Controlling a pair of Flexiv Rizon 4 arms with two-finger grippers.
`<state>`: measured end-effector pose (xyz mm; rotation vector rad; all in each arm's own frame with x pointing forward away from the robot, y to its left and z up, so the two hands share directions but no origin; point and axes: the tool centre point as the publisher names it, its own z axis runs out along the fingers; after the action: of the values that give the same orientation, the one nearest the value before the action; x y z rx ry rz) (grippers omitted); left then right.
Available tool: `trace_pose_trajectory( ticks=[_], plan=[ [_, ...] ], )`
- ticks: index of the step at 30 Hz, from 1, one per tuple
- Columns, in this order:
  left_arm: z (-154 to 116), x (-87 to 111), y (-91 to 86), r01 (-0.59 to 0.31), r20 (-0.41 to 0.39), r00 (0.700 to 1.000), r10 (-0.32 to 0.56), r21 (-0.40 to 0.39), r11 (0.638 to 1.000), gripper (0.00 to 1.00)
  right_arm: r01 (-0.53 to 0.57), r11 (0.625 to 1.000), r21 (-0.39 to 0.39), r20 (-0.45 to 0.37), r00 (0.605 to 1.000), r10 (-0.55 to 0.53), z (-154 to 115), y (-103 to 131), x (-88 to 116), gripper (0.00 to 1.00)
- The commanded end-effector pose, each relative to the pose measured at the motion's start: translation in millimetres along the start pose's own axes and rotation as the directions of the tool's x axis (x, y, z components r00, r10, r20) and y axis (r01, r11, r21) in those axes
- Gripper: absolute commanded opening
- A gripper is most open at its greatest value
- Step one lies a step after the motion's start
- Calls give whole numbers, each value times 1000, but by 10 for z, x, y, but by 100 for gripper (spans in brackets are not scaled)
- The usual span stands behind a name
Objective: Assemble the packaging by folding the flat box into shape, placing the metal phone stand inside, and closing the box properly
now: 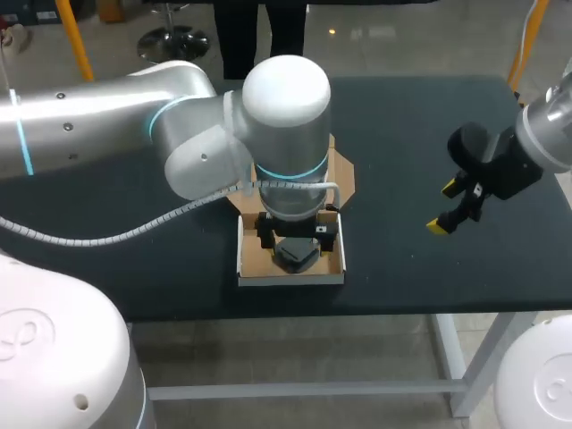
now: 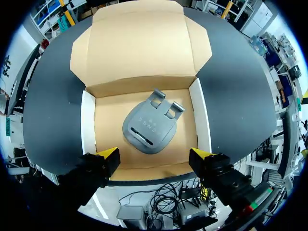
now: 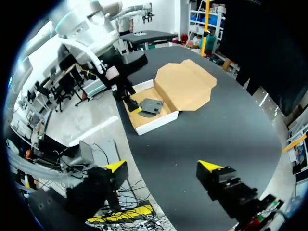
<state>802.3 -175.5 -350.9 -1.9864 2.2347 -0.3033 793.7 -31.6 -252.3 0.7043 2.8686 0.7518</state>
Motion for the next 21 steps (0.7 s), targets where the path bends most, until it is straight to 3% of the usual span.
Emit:
trace_pose_trajectory(
  ticks=[1,5,16,17,18,21],
  plan=[
    [-418,-374,27,-97,-150,983,106,67,993,100,2,1000,-3,-5,1000,-2,-21,-9,1,100],
    [-534,-562,-64,-178,-227,955,193,86,980,100,2,1000,-3,-5,1000,-2,-21,-9,1,100],
    [-697,-1094,-337,-308,-331,881,337,138,941,100,2,1000,-3,-5,1000,-2,-21,-9,1,100],
    [-708,-1149,-375,-302,-325,886,331,138,943,100,2,1000,-3,-5,1000,-2,-21,-9,1,100],
    [-716,-1204,-447,-227,-314,913,261,139,964,100,2,1000,-3,-5,1000,-2,-21,-9,1,100],
    [-716,-1204,-447,-227,-314,913,261,139,964,100,2,1000,-3,-5,1000,-2,-21,-9,1,100]
  ],
)
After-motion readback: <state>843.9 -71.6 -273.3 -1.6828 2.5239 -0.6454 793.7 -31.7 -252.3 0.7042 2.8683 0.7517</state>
